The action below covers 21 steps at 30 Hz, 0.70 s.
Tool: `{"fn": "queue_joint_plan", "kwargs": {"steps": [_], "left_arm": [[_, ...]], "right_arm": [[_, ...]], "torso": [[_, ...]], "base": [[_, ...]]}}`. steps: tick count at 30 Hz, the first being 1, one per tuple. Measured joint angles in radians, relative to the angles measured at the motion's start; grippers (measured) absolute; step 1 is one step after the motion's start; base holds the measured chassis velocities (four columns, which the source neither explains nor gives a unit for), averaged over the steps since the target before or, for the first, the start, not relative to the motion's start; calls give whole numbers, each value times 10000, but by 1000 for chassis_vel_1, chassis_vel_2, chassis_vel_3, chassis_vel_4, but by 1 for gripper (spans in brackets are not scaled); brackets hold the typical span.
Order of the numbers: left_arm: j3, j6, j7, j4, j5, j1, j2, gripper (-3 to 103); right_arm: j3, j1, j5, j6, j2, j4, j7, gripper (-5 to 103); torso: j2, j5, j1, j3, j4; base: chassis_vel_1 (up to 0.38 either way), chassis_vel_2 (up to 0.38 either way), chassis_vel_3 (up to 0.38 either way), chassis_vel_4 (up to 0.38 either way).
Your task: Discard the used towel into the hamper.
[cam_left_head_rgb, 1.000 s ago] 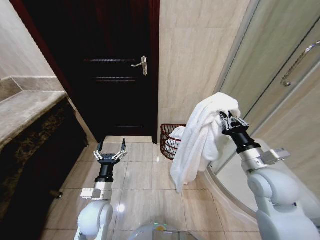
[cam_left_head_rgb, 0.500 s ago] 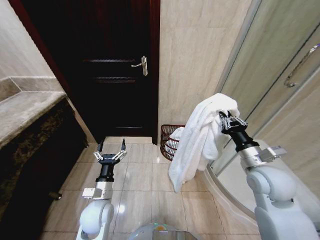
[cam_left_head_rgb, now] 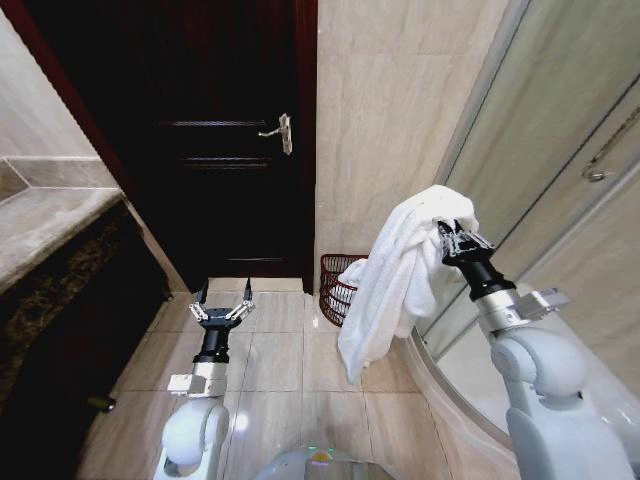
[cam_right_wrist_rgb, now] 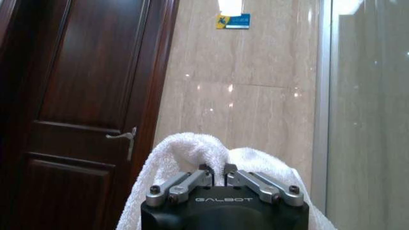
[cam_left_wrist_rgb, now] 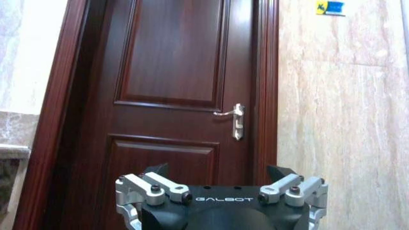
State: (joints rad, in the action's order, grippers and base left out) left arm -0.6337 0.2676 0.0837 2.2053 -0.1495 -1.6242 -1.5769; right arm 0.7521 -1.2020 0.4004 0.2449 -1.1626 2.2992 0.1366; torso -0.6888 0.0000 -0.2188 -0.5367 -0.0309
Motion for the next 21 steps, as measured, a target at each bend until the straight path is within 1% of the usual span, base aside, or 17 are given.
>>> {"fn": "queue_joint_plan", "kwargs": {"steps": [18,21], "left_arm": [[-61,7,-29,-140,-55,103,24,100],[-104,96,-29,-210,-137,93,29,100]], "right_arm": [[-113,315,-96,-20,-57,-279,110,7],[-150,465,-13,167,-52,-140,23,7]], "torso": [[17,3,3,8,0],[18,0,1,8,2]], "base": [[-68,79,74,-75],[-88,74,82,-73]]}}
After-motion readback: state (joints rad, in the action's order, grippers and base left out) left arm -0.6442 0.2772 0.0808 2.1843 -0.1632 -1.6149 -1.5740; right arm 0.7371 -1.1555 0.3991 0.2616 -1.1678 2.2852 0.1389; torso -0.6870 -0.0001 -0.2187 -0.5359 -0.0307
